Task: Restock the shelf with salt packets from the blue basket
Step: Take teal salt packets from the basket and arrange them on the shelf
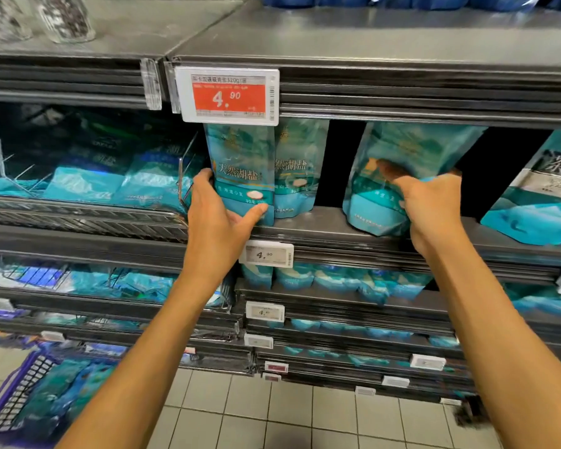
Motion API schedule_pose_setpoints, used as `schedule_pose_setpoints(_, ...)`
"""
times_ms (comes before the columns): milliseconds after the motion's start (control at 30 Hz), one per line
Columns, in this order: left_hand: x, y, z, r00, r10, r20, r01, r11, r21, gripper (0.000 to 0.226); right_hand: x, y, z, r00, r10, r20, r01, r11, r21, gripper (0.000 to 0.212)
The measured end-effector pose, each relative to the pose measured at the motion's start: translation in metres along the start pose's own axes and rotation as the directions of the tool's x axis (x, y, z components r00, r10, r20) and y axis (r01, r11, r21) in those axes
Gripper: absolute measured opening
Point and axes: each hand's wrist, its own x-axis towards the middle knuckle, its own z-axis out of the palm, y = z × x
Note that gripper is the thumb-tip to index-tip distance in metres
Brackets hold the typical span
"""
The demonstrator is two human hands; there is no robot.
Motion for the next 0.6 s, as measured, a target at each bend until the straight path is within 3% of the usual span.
schedule_pose_setpoints(200,0.001,-0.001,0.002,1.0,-0.01,-0.009,0.01,1.0,0.01,0.089,0.021,0.012,0.039,0.994,-0.071,0.083,0.07,0.997,0.006,0.027)
schedule_pose_setpoints(333,0.0,0.0,0.003,1.0,-0.02,-0.015,0.02,1.0,0.013,0.09,0.026,0.013,0.063,0.978,0.016,0.208,-0.002,0.998,-0.069,0.015)
schedule_pose_setpoints(367,0.0,0.001,0.003,1.0,-0.022,-0.017,0.022,1.0,0.014,0.09,0.025,0.012,0.063,0.972,0.065,0.226,-0.047,0.995,-0.083,0.022)
schedule_pose_setpoints(500,0.0,0.003,0.002,0.999,-0.031,-0.014,0.031,0.999,0.016,0.09,0.018,0.021,0.06,0.873,0.269,0.407,-0.166,0.948,-0.272,0.088)
schedule_pose_setpoints(600,-0.001,0.004,0.002,0.999,-0.035,-0.01,0.036,0.999,0.025,0.091,0.015,0.022,0.063,0.877,0.233,0.42,-0.117,0.952,-0.284,0.07)
